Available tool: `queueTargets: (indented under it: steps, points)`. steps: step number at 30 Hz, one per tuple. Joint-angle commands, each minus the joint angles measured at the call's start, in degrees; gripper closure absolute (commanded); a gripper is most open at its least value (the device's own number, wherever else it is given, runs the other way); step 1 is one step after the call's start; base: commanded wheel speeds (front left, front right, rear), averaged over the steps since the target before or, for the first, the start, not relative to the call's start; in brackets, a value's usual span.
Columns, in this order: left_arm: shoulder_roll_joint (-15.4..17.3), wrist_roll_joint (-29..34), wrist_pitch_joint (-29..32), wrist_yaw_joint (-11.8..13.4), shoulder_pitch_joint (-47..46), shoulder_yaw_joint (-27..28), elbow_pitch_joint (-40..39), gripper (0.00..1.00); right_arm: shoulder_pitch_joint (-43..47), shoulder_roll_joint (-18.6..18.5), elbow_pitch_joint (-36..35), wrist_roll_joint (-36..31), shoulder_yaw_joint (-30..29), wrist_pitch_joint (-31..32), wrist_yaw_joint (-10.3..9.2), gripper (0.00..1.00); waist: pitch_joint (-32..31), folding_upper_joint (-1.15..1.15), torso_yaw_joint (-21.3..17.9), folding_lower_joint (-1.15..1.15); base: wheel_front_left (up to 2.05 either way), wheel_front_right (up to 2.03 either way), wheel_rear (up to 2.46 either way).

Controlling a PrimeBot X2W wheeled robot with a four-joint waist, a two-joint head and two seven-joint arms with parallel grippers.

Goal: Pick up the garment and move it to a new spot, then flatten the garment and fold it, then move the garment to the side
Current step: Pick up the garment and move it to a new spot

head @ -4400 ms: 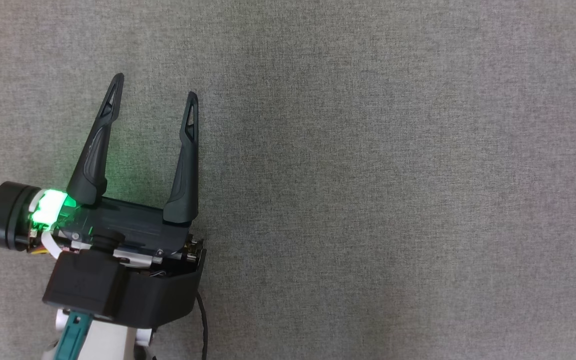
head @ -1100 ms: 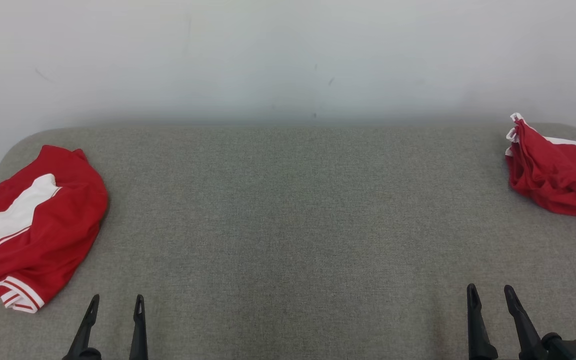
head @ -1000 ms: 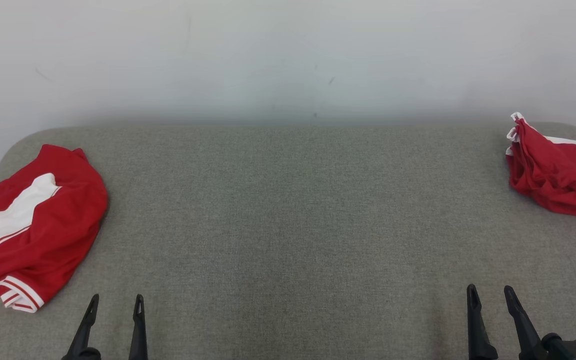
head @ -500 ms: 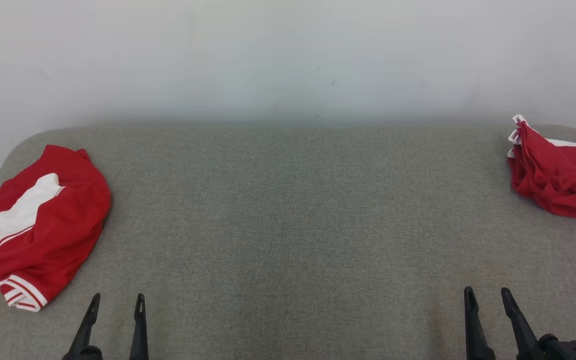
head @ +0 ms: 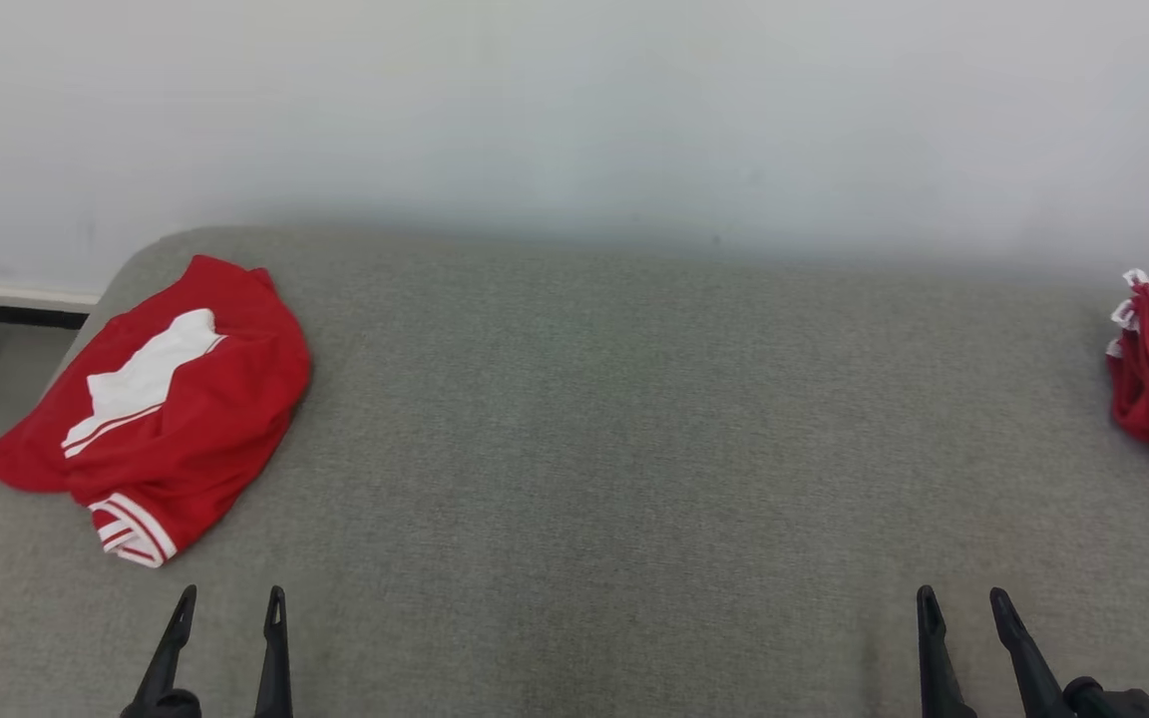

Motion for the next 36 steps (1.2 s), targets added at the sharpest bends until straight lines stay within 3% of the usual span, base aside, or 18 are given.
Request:
queueTargets:
  steps: [1,18,28,36]
  points:
    - [0.2,-0.2,-0.2,0.0,-0.2,0.2,-0.1,0.00,0.4,0.3,0.0,0.1,0.1,0.0,-0.16,0.00,0.2,0.00,3.5,0.00,0.00,0.00,0.00]
    - [-0.3,-1.2,-0.2,0.8,0.4,1.5,0.0,0.00,-0.6,-0.4,0.6,-0.3,0.7,0.0,-0.15,0.00,1.8,0.00,19.7,0.00,0.00,0.00,0.00]
    - [-1.1,-2.1,-0.2,2.1,1.8,3.8,-2.5,0.00,-4.0,-2.1,2.1,0.0,3.7,0.0,-0.16,0.00,3.9,0.00,20.8,0.00,0.00,0.00,0.00]
    - [-1.6,-2.2,-0.2,1.7,0.5,4.3,-2.4,0.00,-4.8,-3.1,2.6,0.5,3.8,0.0,-0.15,0.00,4.7,0.00,20.7,0.00,0.00,0.00,0.00]
